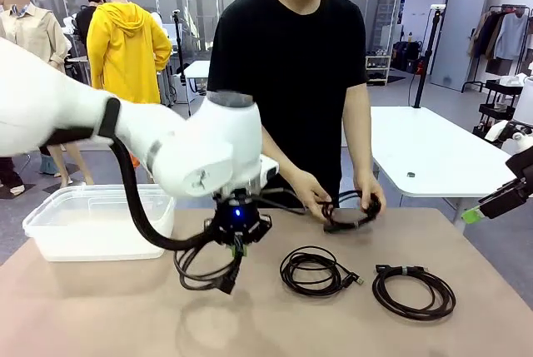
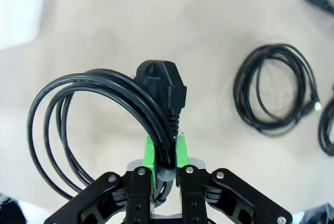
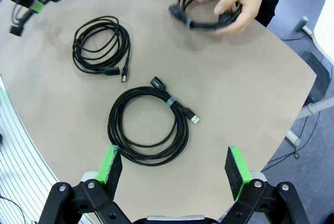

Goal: Organize and store the cables.
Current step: Place the Power Cable into the Organizing box.

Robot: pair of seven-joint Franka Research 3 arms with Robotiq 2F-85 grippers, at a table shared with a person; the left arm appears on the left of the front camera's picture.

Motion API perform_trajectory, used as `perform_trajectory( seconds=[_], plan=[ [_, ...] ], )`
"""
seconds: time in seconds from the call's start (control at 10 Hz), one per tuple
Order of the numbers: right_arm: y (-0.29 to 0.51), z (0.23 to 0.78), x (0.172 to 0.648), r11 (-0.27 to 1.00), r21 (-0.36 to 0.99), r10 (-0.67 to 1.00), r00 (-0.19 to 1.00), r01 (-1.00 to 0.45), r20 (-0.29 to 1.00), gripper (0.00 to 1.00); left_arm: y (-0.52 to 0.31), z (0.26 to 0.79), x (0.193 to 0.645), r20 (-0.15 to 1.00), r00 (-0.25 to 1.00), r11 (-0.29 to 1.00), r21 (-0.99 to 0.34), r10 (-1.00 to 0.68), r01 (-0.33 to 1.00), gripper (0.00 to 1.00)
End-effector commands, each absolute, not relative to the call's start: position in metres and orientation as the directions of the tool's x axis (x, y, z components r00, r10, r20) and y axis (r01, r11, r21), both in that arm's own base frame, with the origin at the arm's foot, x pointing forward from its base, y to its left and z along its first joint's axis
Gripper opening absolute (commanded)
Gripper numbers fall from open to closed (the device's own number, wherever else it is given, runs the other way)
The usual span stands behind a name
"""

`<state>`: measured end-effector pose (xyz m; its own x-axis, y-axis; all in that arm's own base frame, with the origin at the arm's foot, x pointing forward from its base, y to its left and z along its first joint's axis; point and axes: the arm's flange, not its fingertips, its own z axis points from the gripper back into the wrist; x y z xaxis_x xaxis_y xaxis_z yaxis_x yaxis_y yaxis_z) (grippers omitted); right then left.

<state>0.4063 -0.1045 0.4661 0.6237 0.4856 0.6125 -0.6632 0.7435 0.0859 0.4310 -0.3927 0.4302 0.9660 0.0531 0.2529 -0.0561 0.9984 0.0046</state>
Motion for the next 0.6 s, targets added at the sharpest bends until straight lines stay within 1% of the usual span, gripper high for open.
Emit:
perform_trajectory(
  seconds=[0.0,0.1,0.2,0.5],
  plan=[
    [-0.106,0.468,0.408,0.746,0.081,0.491,0.628,-0.661,0.604,1.0,-0.366,0.472,0.405,0.258,0.965,0.998,0.062,-0.038,0.023,0.0],
    [-0.106,0.468,0.408,0.746,0.081,0.491,0.628,-0.661,0.604,1.0,-0.355,0.483,0.399,0.288,0.954,0.993,0.1,-0.088,0.061,0.0],
    [-0.106,0.468,0.408,0.746,0.081,0.491,0.628,-0.661,0.604,1.0,-0.34,0.493,0.394,0.32,0.942,0.99,0.13,-0.098,0.059,0.0],
    [-0.106,0.468,0.408,0.746,0.081,0.491,0.628,-0.661,0.604,1.0,-0.274,0.514,0.399,0.392,0.919,0.995,0.102,-0.043,0.003,0.0]
  ],
)
